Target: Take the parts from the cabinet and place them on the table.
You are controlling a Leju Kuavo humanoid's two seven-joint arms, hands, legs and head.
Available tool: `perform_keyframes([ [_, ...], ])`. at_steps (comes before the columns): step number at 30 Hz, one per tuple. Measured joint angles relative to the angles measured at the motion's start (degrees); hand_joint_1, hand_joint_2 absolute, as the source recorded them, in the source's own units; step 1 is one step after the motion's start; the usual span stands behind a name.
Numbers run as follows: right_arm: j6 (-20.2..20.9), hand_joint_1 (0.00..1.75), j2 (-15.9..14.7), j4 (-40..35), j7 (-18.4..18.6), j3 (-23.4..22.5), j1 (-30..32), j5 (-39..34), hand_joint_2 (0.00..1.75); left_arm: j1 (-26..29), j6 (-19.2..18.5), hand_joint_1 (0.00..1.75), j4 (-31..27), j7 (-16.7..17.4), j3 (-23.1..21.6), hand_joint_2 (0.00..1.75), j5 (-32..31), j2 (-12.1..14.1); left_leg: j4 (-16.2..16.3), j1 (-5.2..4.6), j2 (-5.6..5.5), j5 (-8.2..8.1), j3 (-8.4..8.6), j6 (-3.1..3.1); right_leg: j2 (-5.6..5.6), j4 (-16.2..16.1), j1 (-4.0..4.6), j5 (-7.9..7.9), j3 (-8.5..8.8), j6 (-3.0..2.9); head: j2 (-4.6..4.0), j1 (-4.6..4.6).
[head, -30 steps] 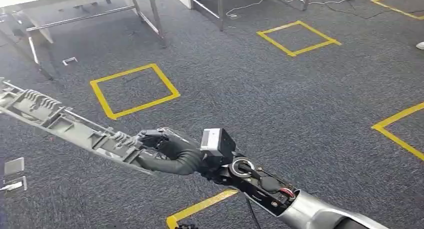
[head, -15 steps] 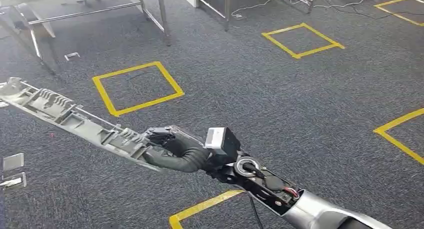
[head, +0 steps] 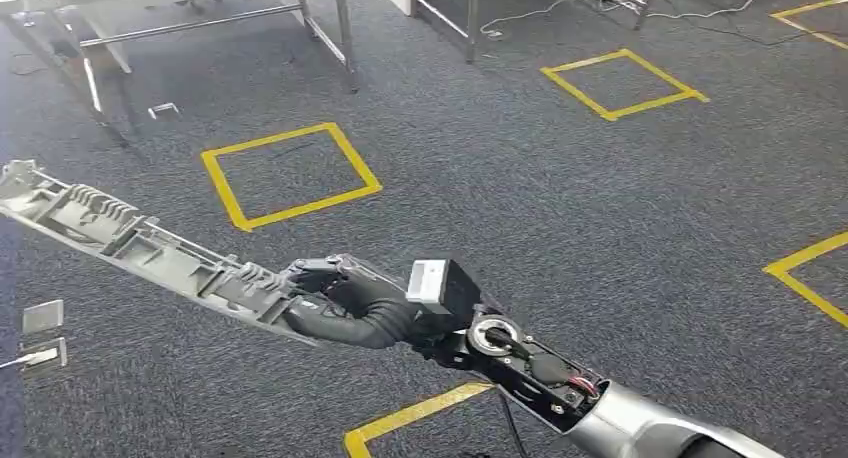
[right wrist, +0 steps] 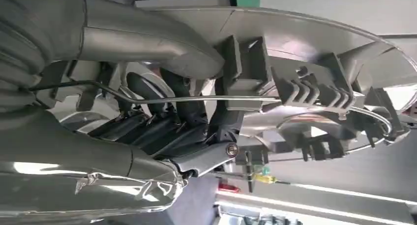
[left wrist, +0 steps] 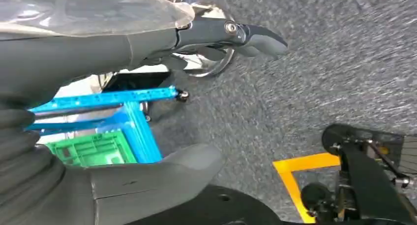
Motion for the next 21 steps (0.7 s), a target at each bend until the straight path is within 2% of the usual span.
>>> perform_keyframes([
  [1, 0.0, 1.75, 0.0, 0.0, 0.0, 0.0, 0.0, 0.0, 1.75, 0.0, 0.0, 0.00, 0.0, 0.0, 0.0, 1.75, 0.0, 0.0, 0.1, 0.08, -0.71, -0.11, 0.12, -0.19, 0.20, -4.4, -0.01, 2.70, 2.00, -0.20, 0.00, 0.00],
  [2, 0.0, 1.75, 0.0, 0.0, 0.0, 0.0, 0.0, 0.0, 1.75, 0.0, 0.0, 0.00, 0.0, 0.0, 0.0, 1.75, 0.0, -0.1, 0.2, 0.18, -1.35, -0.25, 0.29, -0.43, 0.95, -9.8, -0.04, 5.51, 4.54, -0.41, 0.00, 0.00],
  [3, 0.0, 1.75, 0.0, 0.0, 0.0, 0.0, 0.0, 0.0, 1.75, 0.0, 0.0, 0.00, 0.0, 0.0, 0.0, 1.75, -0.1, -0.1, 0.3, 0.40, -1.90, -0.44, 0.20, -0.79, 3.78, -14.5, -0.21, 6.89, 6.39, -0.66, 0.00, 0.02],
  [4, 0.0, 1.75, 0.0, 0.0, 0.0, 0.0, 0.0, 0.0, 1.75, -0.2, 0.0, 0.00, 0.0, 0.0, 0.0, 1.75, -0.1, -0.1, 0.8, -0.01, -2.46, -0.44, -0.27, -1.29, 4.89, -15.7, -0.40, 6.21, 7.19, -0.78, 0.00, 0.00],
  [6, 0.1, 1.75, -0.1, 0.0, -0.1, 0.1, 0.0, 0.2, 1.75, 0.0, 0.0, 0.00, 0.0, 0.0, 0.0, 1.75, -0.1, -0.1, 0.3, 0.64, -3.50, -0.05, -0.69, -2.20, 4.03, -15.5, 0.21, 6.08, 7.01, -1.02, 0.00, 0.00],
  [7, 0.1, 1.75, -0.1, 0.0, -0.1, 0.1, 0.0, 0.3, 1.75, 0.0, 0.0, 0.00, 0.0, 0.1, 0.0, 1.75, -0.1, 0.0, 0.0, 0.83, -4.00, 0.13, -0.62, -2.68, 3.61, -15.6, 0.21, 6.09, 7.07, -1.43, 0.00, -0.02],
  [8, -0.1, 1.75, 0.0, 0.0, -0.1, 0.1, -0.1, 0.3, 1.75, 0.1, 0.0, 0.00, 0.0, 0.2, 0.0, 1.75, -0.1, 0.2, -0.2, 0.70, -4.62, 0.17, -0.56, -3.10, 2.95, -16.1, -0.14, 6.29, 7.49, -1.80, 0.00, -0.02],
  [9, -0.1, 1.75, 0.0, 0.0, -0.1, 0.1, -0.1, 0.4, 1.75, 0.3, 0.0, 0.00, 0.0, 0.2, 0.0, 1.75, -0.1, 0.1, 1.0, 0.69, -1.92, -0.55, -0.96, -3.25, 2.19, -16.5, -0.26, 6.43, 7.94, -2.17, 0.00, -0.02],
  [10, -0.1, 1.75, 0.0, 0.0, -0.1, 0.1, -0.1, 0.4, 1.75, 0.2, 0.0, 0.00, 0.0, 0.2, 0.0, 1.75, -0.1, 0.0, 4.3, 0.51, 0.27, -2.37, -2.72, -3.40, 1.54, -16.7, -0.16, 6.40, 8.04, -2.57, 0.00, -0.18],
  [11, 0.0, 1.75, 0.0, 0.0, -0.2, 0.1, -0.1, 0.4, 1.75, 0.1, 0.0, 0.00, 0.0, 0.2, 0.0, 1.75, -0.1, 0.0, 9.2, 0.55, 1.26, -4.47, -5.31, -3.61, 0.78, -16.7, 0.01, 6.28, 8.06, -2.87, 0.00, -0.22],
  [12, 0.0, 1.75, 0.0, 0.0, -0.2, 0.1, -0.1, 0.4, 1.75, 0.0, 0.0, 0.00, 0.0, 0.2, 0.0, 1.75, -0.1, 0.0, 13.9, 0.56, 1.74, -6.17, -7.86, -3.71, 0.02, -16.7, 0.20, 6.23, 8.11, -2.95, 0.00, -0.20],
  [13, 0.0, 1.75, 0.0, 0.0, -0.2, 0.1, -0.1, 0.5, 1.75, -0.1, 0.0, 0.00, 0.0, 0.2, 0.0, 1.75, -0.1, 0.0, 17.6, 0.55, 1.95, -7.12, -9.98, -3.78, -0.74, -16.6, 0.33, 6.09, 8.12, -3.10, 0.00, -0.20],
  [14, -0.1, 1.75, 0.0, 0.0, -0.2, 0.1, -0.1, 0.6, 1.75, 0.0, 0.0, 0.00, 0.0, 0.2, 0.0, 1.75, -0.1, 0.0, 18.9, 0.55, 2.07, -6.69, -10.92, -3.78, -1.45, -16.6, 0.43, 5.99, 8.23, -3.15, 0.00, -0.22],
  [15, -0.1, 1.75, -0.1, 0.0, -0.2, 0.1, -0.1, 0.6, 1.75, 0.0, 0.0, 0.00, 0.0, 0.2, 0.0, 1.75, -0.1, 0.0, 17.3, 0.54, 2.21, -5.13, -10.30, -3.70, -2.03, -16.6, 0.49, 5.85, 8.39, -3.18, 0.00, -0.20],
  [16, -0.1, 1.75, -0.1, 0.0, -0.2, 0.1, -0.1, 0.6, 1.75, 0.1, 0.0, 0.00, 0.0, 0.2, 0.0, 1.75, -0.1, 0.1, 12.9, 0.53, 2.48, -2.51, -8.22, -3.54, -2.63, -16.6, 0.55, 5.64, 8.63, -3.12, 0.00, -0.20],
  [17, -0.1, 1.75, -0.1, 0.0, -0.2, 0.1, -0.1, 0.6, 1.75, 0.2, 0.0, 0.00, 0.0, 0.3, 0.0, 1.75, -0.2, 0.2, 7.2, 0.50, 3.13, 0.26, -5.33, -3.27, -3.20, -16.6, 0.58, 5.40, 8.99, -3.01, 0.00, -0.22],
  [18, -0.1, 1.75, -0.1, 0.0, -0.2, 0.1, -0.1, 0.7, 1.75, 0.1, 0.0, 0.00, 0.0, 0.3, 0.0, 1.75, -0.2, 0.2, 2.5, 0.29, 5.01, 2.20, -2.84, -2.93, -3.65, -16.6, 0.67, 5.16, 9.33, -2.74, 0.00, -0.22],
  [19, -0.1, 1.75, -0.1, 0.0, -0.3, 0.1, -0.2, 0.7, 1.75, -0.1, 0.0, 0.00, 0.0, 0.3, 0.0, 1.75, -0.3, 0.2, 0.4, -0.71, 7.51, 1.53, -1.81, -2.76, -4.04, -16.5, 1.24, 4.88, 9.36, -2.35, 0.00, -0.22],
  [20, -0.1, 1.75, -0.1, 0.0, -0.3, 0.1, -0.2, 0.7, 1.75, -0.3, 0.0, 0.00, 0.0, 0.3, 0.0, 1.75, -0.3, 0.2, 0.3, -0.59, 6.64, 1.59, -2.09, -2.14, -4.41, -16.5, 1.33, 4.78, 9.32, -2.13, 0.00, -0.13],
  [21, -0.1, 1.75, -0.1, 0.0, -0.2, 0.1, -0.2, 0.8, 1.75, -0.3, 0.0, 0.00, 0.0, 0.3, 0.0, 1.75, -0.3, 0.2, 0.3, -0.72, 5.93, 1.51, -2.33, -1.98, -5.08, -16.5, 1.36, 4.57, 9.44, -1.89, 0.00, -0.17],
])
